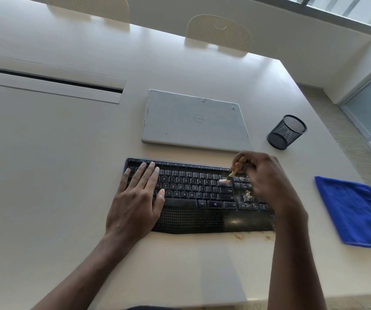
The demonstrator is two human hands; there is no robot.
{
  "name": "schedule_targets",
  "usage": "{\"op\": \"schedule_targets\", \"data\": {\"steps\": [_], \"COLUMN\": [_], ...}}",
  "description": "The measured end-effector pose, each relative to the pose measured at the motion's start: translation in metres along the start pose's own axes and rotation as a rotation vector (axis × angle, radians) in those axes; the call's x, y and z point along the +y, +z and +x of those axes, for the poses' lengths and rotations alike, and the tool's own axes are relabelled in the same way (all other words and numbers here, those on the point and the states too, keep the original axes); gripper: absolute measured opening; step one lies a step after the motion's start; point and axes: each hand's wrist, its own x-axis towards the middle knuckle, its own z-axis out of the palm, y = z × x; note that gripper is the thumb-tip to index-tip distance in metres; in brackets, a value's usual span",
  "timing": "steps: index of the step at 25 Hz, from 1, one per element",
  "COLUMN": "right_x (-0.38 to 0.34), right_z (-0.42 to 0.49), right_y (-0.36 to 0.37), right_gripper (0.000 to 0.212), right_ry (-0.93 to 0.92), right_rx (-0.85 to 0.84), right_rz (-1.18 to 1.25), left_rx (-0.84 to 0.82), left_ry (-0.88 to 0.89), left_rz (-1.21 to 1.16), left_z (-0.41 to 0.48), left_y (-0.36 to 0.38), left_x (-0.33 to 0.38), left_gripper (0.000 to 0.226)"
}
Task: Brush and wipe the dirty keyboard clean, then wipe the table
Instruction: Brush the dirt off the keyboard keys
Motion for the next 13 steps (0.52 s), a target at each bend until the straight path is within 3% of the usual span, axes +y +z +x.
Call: {"op": "schedule_targets", "data": {"steps": [3, 7, 13], "right_x": [0.001, -0.007, -0.003], "right_z": [-0.001, -0.001, -0.005], "right_y": [-0.003, 0.004, 0.0], "right_gripper": [0.022, 0.021, 0.023], "right_ry": [0.0, -0.062, -0.026], "right_rx": [0.072, 0.007, 0.083], "right_rz": [-0.022, 0.046, -0.029], "left_rx": [0.003, 0.005, 0.006], "left_ry": [-0.001, 0.002, -0.004], "left_rz": [0.002, -0.006, -0.005], "left_z": [0.0, -0.001, 0.0], "left_y": [0.0, 0.001, 0.0], "left_x": [0.0, 0.0, 0.0], "left_gripper": [0.064, 0.064, 0.065]}}
